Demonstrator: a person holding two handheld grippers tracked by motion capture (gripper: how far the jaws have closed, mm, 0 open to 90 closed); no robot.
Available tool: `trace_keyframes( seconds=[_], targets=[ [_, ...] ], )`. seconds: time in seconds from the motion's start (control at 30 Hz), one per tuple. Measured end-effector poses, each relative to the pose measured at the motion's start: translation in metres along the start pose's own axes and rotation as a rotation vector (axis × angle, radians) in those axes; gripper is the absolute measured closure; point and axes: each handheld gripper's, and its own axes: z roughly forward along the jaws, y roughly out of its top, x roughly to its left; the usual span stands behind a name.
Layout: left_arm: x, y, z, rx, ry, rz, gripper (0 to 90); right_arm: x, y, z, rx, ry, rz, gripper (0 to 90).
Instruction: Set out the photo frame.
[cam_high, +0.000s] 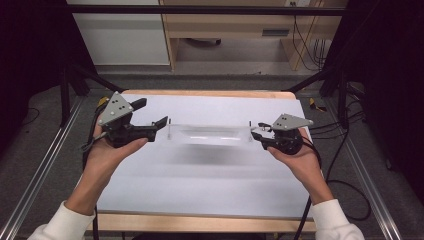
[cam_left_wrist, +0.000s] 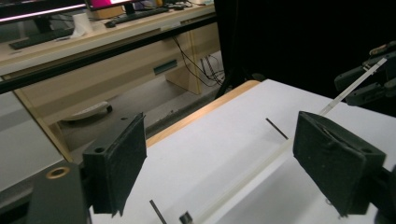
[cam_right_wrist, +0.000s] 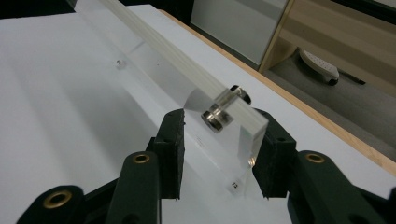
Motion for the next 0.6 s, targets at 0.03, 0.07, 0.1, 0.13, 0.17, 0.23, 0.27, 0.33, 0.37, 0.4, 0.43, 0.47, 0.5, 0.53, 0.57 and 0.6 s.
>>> trace_keyframes(
  seconds=[0.03, 0.07, 0.1, 0.13, 0.17, 0.23, 0.27, 0.33, 0.37, 0.4, 0.43, 0.47, 0.5, 0.53, 0.57, 0.6],
  targets=[
    [0.001, -0.001, -0.003, 0.001, 0.009, -0.002, 15.0, -0.002, 0.001, 0.001, -0.002, -0.002, 0.003, 59.0],
    [0.001, -0.002, -0.005, 0.001, 0.016, -0.003, 14.4, -0.003, 0.002, 0.002, -0.004, -0.004, 0.007, 58.9],
    [0.001, -0.005, -0.007, 0.000, 0.022, -0.004, 14.2, -0.004, 0.002, 0.002, -0.007, -0.004, 0.011, 58.8],
    [0.002, -0.007, -0.010, 0.002, 0.029, -0.006, 13.9, -0.005, 0.003, 0.003, -0.012, -0.006, 0.015, 58.7],
    [0.003, -0.010, -0.013, 0.011, 0.037, -0.008, 13.5, -0.006, 0.004, 0.004, -0.014, -0.008, 0.021, 58.6],
    [0.004, -0.016, -0.015, 0.028, 0.044, -0.012, 12.5, -0.009, 0.005, 0.006, -0.023, -0.008, 0.030, 58.5],
    [0.005, -0.020, -0.017, 0.031, 0.047, -0.019, 12.2, -0.010, 0.005, 0.006, -0.026, -0.008, 0.032, 58.4],
    [0.005, -0.028, -0.018, 0.049, 0.049, -0.023, 12.2, -0.013, 0.007, 0.008, -0.032, -0.011, 0.042, 58.2],
    [0.006, -0.033, -0.018, 0.055, 0.052, -0.024, 12.2, -0.015, 0.007, 0.009, -0.034, -0.010, 0.046, 58.1],
    [0.007, -0.037, -0.017, 0.063, 0.054, -0.032, 12.2, -0.016, 0.008, 0.010, -0.038, -0.012, 0.052, 58.1],
    [0.007, -0.042, -0.017, 0.068, 0.052, -0.040, 12.1, -0.017, 0.008, 0.011, -0.041, -0.012, 0.057, 57.9],
    [0.008, -0.046, -0.016, 0.078, 0.053, -0.042, 12.1, -0.019, 0.009, 0.012, -0.043, -0.013, 0.064, 57.8],
    [0.008, -0.051, -0.015, 0.089, 0.055, -0.048, 11.8, -0.020, 0.009, 0.013, -0.047, -0.015, 0.067, 57.7],
    [0.008, -0.056, -0.014, 0.098, 0.056, -0.053, 11.2, -0.021, 0.010, 0.014, -0.051, -0.016, 0.073, 57.7],
    [0.009, -0.063, -0.012, 0.108, 0.058, -0.059, 11.2, -0.022, 0.010, 0.014, -0.051, -0.018, 0.075, 57.6],
    [0.009, -0.066, -0.011, 0.113, 0.058, -0.060, 11.2, -0.024, 0.011, 0.016, -0.056, -0.018, 0.082, 57.5]
  ],
)
